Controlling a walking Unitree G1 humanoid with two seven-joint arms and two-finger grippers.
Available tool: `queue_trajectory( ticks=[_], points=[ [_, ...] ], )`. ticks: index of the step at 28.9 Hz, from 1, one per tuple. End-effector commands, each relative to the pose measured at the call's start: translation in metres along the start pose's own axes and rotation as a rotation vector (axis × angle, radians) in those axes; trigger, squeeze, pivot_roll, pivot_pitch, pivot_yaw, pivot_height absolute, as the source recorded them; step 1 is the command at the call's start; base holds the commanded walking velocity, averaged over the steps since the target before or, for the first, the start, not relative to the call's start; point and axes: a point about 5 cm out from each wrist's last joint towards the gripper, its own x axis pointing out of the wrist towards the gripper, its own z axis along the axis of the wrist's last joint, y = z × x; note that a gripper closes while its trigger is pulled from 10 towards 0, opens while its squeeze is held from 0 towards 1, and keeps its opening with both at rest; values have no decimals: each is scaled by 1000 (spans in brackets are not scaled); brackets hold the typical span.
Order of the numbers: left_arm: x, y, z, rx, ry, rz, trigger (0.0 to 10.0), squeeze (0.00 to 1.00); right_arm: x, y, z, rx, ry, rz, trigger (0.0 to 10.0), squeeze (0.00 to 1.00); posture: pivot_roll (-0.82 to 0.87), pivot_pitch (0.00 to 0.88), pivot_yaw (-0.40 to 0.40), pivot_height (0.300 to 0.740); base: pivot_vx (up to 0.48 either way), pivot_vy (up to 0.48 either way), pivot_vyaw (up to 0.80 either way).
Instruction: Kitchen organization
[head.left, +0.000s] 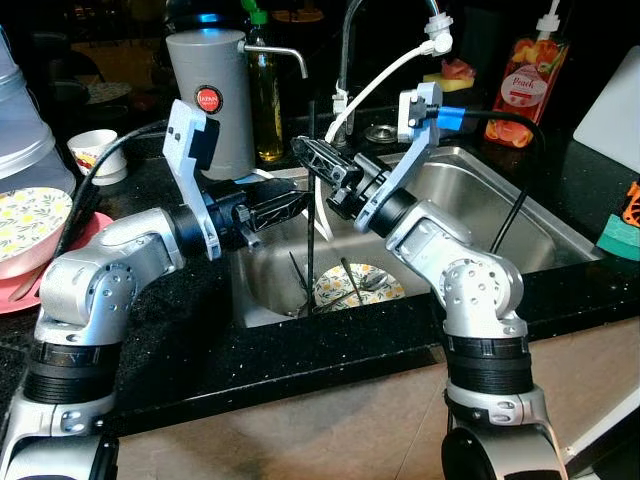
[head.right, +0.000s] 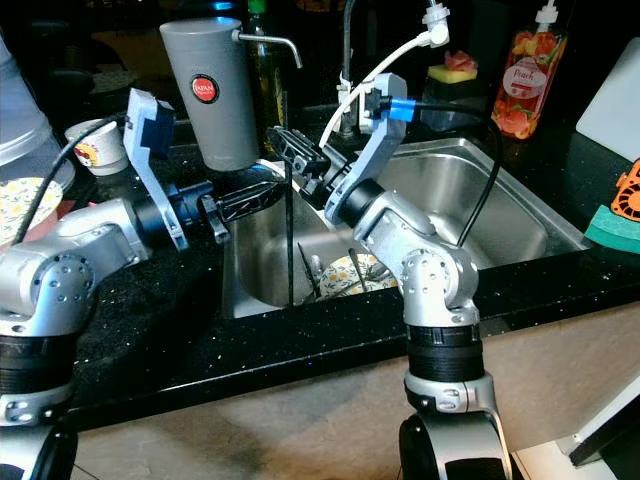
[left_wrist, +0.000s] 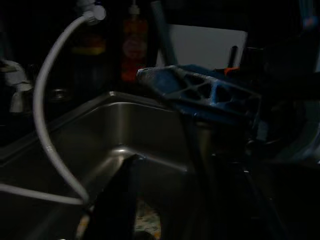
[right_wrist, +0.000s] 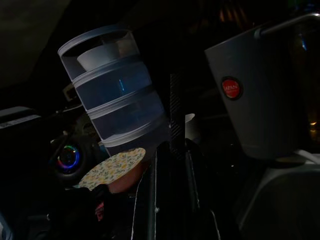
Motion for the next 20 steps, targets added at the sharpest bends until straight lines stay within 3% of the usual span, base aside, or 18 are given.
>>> queue_trajectory(
  ticks=[1,2,3,5,7,8,10,13,16,17,20],
  points=[
    [-6,14,1,49,32,110,10000,1000,0,-4,6,-30,-17,-21,0,0,6,69,48,740,0,0,0],
    [-6,14,1,49,32,110,10000,1000,0,-4,6,-30,-17,-21,0,0,6,69,48,740,0,0,0],
    [-7,19,2,68,35,162,10000,0,0,-7,7,-53,-16,-37,0,0,7,69,48,740,0,0,0],
    [-13,37,6,157,55,349,10000,0,-1,-18,9,-216,-6,-123,0,0,7,70,47,740,0,0,0],
    [-14,39,9,167,38,369,10000,0,-1,-24,8,-282,-14,-163,0,0,8,69,45,740,0,0,0],
    [-15,37,10,186,38,365,10000,0,-2,-28,7,-352,-32,-196,0,0,8,70,46,740,0,0,0],
    [-16,36,11,201,40,362,10000,0,-2,-31,6,-401,-43,-213,0,0,8,70,46,740,0,0,0],
    [-16,31,8,194,43,314,10000,0,-4,-49,-10,-509,-39,-289,0,0,13,70,43,740,0,0,0],
    [-14,25,5,182,45,265,10000,0,-4,-53,-18,-522,-25,-297,0,0,13,71,43,740,0,0,0],
    [-10,15,-1,175,76,186,10000,0,-4,-60,-30,-549,9,-313,0,0,13,67,36,740,0,0,0],
    [-11,9,-10,185,135,136,10000,0,-2,-65,-43,-586,51,-311,0,0,14,64,32,740,0,0,0]
  ],
)
